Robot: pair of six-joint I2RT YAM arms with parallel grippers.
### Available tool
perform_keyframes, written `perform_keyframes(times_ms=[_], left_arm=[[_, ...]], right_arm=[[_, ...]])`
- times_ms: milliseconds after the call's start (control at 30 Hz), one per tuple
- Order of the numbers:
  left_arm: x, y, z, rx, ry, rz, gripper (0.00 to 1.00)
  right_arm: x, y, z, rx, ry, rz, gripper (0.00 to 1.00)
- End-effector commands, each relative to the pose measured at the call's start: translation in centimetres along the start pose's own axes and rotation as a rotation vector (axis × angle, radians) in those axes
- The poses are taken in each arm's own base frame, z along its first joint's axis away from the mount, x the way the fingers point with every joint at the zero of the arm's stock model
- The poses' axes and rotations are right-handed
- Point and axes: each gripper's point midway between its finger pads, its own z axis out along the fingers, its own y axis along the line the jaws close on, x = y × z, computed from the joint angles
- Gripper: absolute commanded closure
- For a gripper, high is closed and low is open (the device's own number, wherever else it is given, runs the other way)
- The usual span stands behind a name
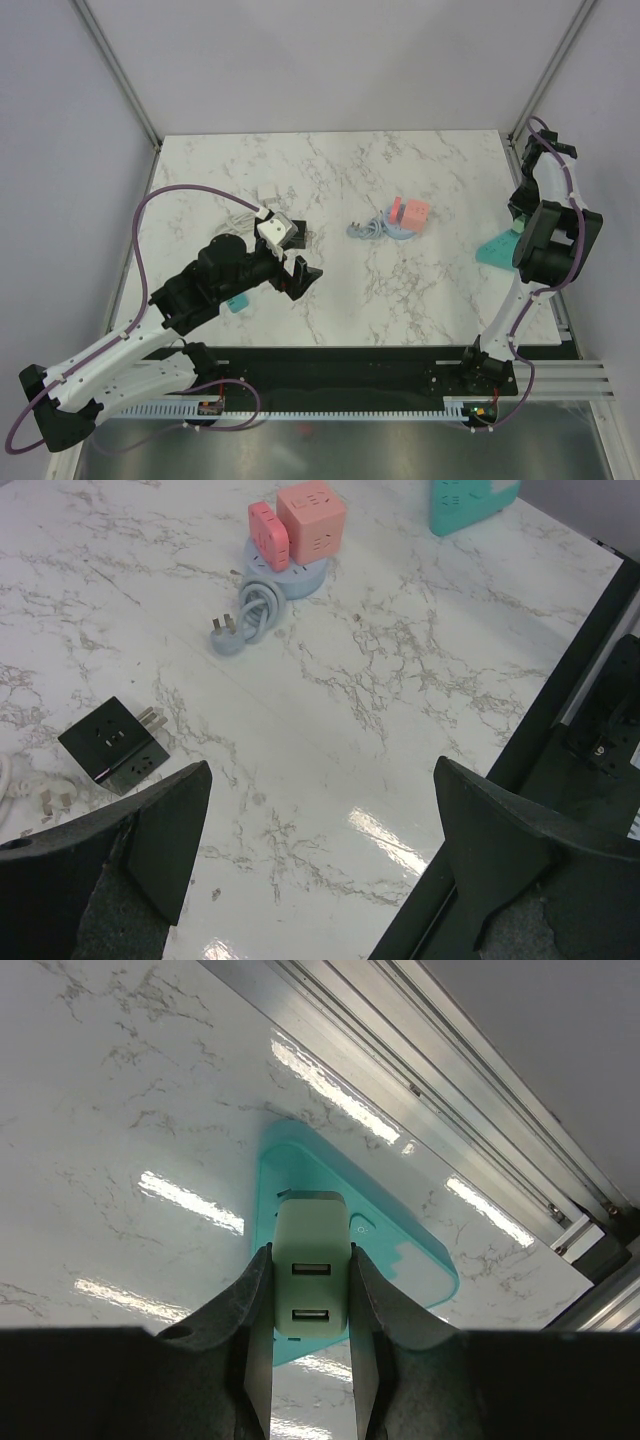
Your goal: Insert the plug
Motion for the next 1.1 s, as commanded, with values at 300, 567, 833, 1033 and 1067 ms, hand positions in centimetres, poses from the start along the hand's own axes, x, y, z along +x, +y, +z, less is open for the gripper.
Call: perform_keyframes(times_ms=[300, 567, 833, 1033, 1067], left_arm=[[-0.9, 0.1, -0.3, -0.006, -0.031, 0.036, 0.00], [-0.9, 0.1, -0.2, -0.006, -0.030, 0.038, 0.00], [-0.7, 0.1, -0.1, -0.002, -0.023, 0.038, 0.00], [-0.8, 0.1, -0.1, -0.003, -0.025, 0.038, 0.00], [-0.7, 0.1, -0.1, -0.003, -0.024, 0.038, 0.00]], right_arm=[[0.0, -0.8, -0.5, 0.014, -0.016, 0.019, 1.00], [0.5, -0.6, 1.1, 0.015, -0.029, -0.017, 1.00], [-0.8, -0.1, -1.4, -0.068, -0.090, -0.005, 1.00], [-1.5, -0.9, -2.1, -0.034, -0.113, 0.015, 1.00], [-1.3, -0.9, -1.9, -0.030, -0.105, 0.012, 1.00]])
